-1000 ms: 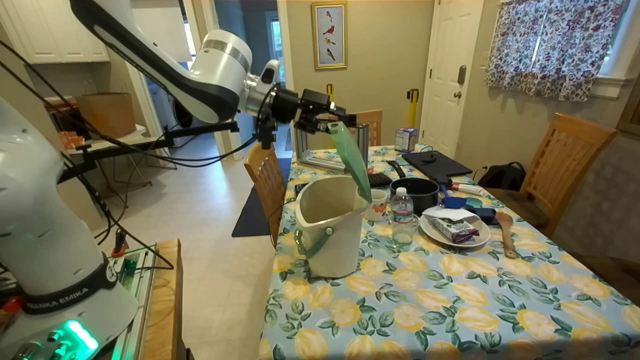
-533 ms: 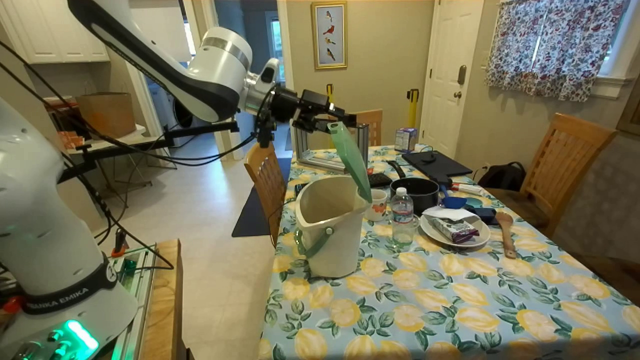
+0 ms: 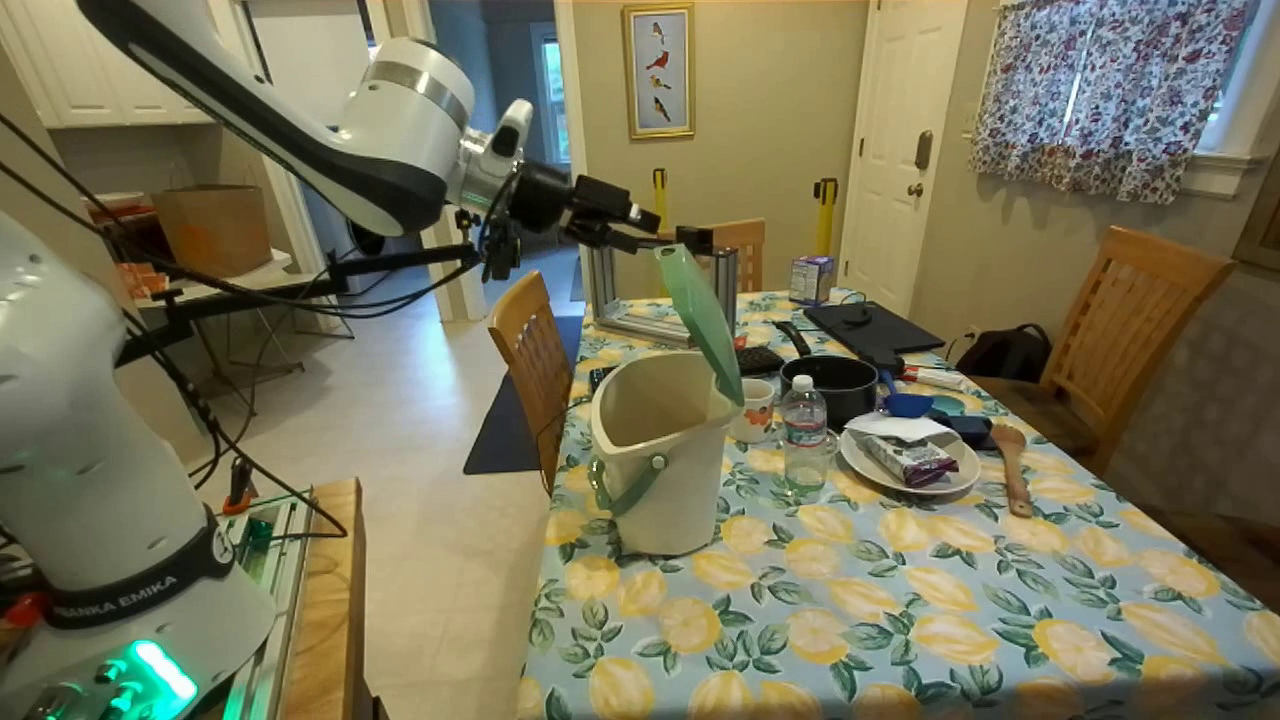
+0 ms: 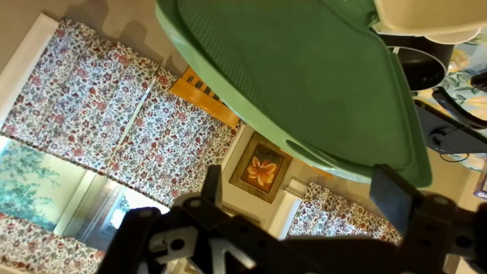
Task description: Open the trash can and rotate it 90 degrees counterclockwise
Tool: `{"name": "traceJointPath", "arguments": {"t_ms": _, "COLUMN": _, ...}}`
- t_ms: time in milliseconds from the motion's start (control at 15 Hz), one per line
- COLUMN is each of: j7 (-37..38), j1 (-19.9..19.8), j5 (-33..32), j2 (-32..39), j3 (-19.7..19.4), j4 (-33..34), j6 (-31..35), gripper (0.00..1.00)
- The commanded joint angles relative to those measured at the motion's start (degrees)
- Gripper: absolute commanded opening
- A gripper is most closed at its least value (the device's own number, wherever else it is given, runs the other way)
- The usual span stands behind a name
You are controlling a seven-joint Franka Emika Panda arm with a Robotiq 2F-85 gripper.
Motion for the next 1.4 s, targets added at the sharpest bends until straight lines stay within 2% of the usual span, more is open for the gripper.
{"name": "traceJointPath", "arguments": {"t_ms": 0, "j7": 1.3, "j1": 0.8, "j5": 8.0, "j2": -5.8, "j3": -0.1, "j4": -4.8, "j6": 1.9, "gripper": 1.00}}
{"name": "traceJointPath", "arguments": {"t_ms": 400, "j7": -10.6, "j1": 2.0, "j5": 35.8, "j2": -6.9, "j3": -2.6, "j4": -10.0, "j6": 3.6, "gripper": 1.00}}
{"name": "traceJointPath", "arguments": {"t_ms": 467, "j7": -13.4, "j1": 0.5, "j5": 40.0, "j2": -6.7, "j3": -1.9, "j4": -10.7, "j6": 4.8, "gripper": 1.00}}
{"name": "traceJointPath", "arguments": {"t_ms": 600, "j7": -18.6, "j1": -0.4, "j5": 46.1, "j2": -6.1, "j3": -2.5, "j4": -12.0, "j6": 6.2, "gripper": 1.00}}
{"name": "traceJointPath", "arguments": {"t_ms": 667, "j7": -20.1, "j1": 1.8, "j5": 46.9, "j2": -5.7, "j3": -5.4, "j4": -12.4, "j6": 6.3, "gripper": 1.00}}
{"name": "traceJointPath", "arguments": {"t_ms": 733, "j7": -25.3, "j1": -0.8, "j5": 51.7, "j2": -5.0, "j3": -4.2, "j4": -13.3, "j6": 9.3, "gripper": 1.00}}
{"name": "traceJointPath", "arguments": {"t_ms": 800, "j7": -26.9, "j1": 3.5, "j5": 52.5, "j2": -2.2, "j3": -9.2, "j4": -11.5, "j6": 9.5, "gripper": 1.00}}
{"name": "traceJointPath", "arguments": {"t_ms": 1067, "j7": -37.6, "j1": 6.9, "j5": 61.0, "j2": 1.3, "j3": -18.0, "j4": -12.1, "j6": 14.2, "gripper": 1.00}}
{"name": "traceJointPath", "arguments": {"t_ms": 1200, "j7": -39.7, "j1": 7.4, "j5": 63.1, "j2": 2.9, "j3": -20.8, "j4": -12.1, "j6": 14.6, "gripper": 1.00}}
{"name": "traceJointPath", "arguments": {"t_ms": 1333, "j7": -40.0, "j1": 6.9, "j5": 63.6, "j2": 4.0, "j3": -22.1, "j4": -12.1, "j6": 14.9, "gripper": 1.00}}
